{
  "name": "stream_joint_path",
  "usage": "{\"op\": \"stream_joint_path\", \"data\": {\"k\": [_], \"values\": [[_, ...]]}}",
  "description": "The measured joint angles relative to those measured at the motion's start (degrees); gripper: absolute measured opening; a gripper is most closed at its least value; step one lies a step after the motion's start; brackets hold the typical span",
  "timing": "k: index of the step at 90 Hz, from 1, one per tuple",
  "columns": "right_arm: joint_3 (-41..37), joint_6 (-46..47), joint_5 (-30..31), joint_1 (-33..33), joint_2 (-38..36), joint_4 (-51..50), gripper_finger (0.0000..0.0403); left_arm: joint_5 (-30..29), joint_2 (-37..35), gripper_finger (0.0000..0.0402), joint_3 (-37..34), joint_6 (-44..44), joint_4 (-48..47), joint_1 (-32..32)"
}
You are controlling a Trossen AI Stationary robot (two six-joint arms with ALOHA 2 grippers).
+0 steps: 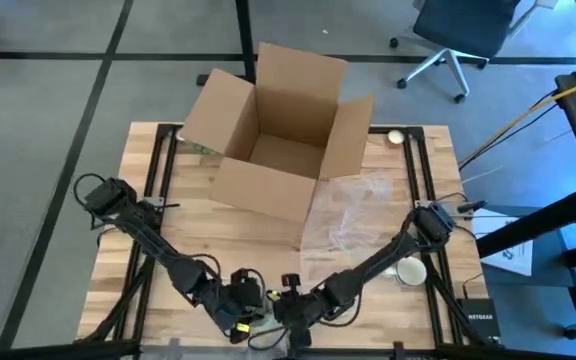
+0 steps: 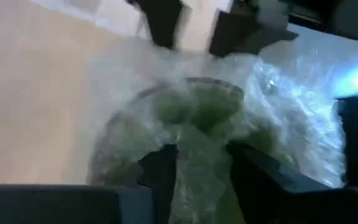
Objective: Wrap mug
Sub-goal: Wrap the green mug with bubble wrap
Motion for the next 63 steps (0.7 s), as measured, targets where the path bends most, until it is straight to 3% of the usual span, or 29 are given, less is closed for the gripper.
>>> {"op": "stream_joint_path", "data": {"k": [25, 43, 63], "values": [[-1.3, -5.9, 7.4, -4.1, 0.6, 6.4, 0.0110, 3.5, 1.1, 0.0124, 0.1, -0.5, -7.8, 2.3], [-1.4, -9.5, 8.4, -6.1, 2.9, 10.9, 0.0110, 3.6, 1.8, 0.0124, -0.1, 0.9, -10.4, 3.7], [-1.3, -10.0, 6.5, -5.5, -0.5, 1.9, 0.0110, 2.0, 0.5, 0.0124, -0.1, 1.2, -11.1, 4.1]]}}
